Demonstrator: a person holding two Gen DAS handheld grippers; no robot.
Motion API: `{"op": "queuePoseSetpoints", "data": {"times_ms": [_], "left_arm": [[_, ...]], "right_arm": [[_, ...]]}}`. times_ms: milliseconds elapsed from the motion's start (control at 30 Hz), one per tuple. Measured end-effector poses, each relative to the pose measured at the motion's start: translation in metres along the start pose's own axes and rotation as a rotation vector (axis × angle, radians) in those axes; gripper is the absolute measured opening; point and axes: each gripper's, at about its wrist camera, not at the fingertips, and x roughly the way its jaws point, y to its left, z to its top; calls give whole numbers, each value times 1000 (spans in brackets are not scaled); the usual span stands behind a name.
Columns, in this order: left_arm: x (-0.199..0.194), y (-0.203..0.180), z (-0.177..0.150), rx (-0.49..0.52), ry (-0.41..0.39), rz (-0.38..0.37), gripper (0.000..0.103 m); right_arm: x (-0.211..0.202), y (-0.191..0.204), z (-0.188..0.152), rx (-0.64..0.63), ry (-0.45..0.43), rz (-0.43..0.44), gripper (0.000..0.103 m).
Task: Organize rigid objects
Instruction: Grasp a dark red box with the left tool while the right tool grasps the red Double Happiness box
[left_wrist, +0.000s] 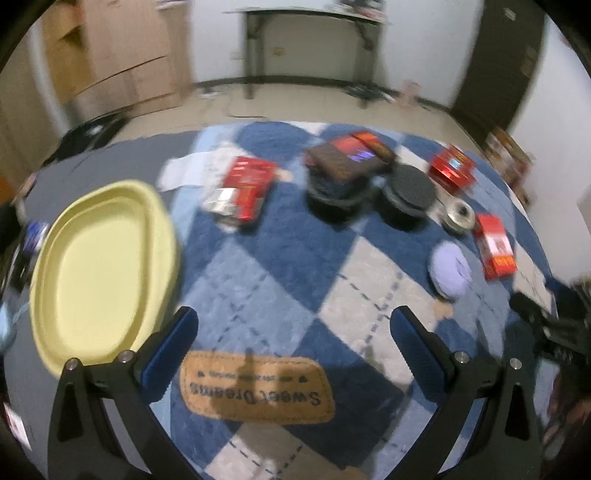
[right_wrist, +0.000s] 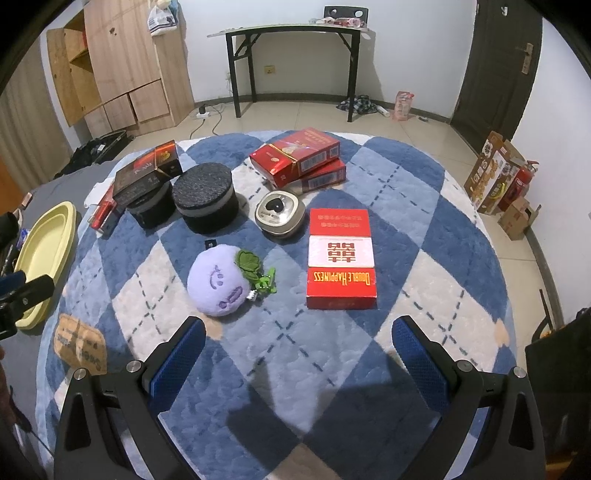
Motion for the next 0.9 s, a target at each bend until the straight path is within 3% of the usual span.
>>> {"op": "queuePoseSetpoints", "data": {"times_ms": [100, 267, 467, 533, 600, 833, 900], "left_arm": [[8, -10, 20, 163, 13, -79, 103], [27, -29, 69, 457, 13, -115, 103], [64, -45, 110, 618, 40, -150, 103], [74, -55, 114, 680, 32, -120, 103], [87, -58, 120, 681, 44, -71, 103], [112, -58, 137, 621, 65, -98, 101], [113, -56, 139, 589, 78, -132, 75]], "right_arm": [[5, -7, 1, 6, 2, -6, 103], [22, -25, 9, 8, -6, 4, 103], [54, -44, 20, 22, -2, 23, 102], [62, -44, 24, 11, -6, 19, 101], [70, -41, 27, -4, -9, 21, 100], [101, -31, 31, -45, 10, -2, 99], [108, -32, 33, -51, 19, 2, 86]]}}
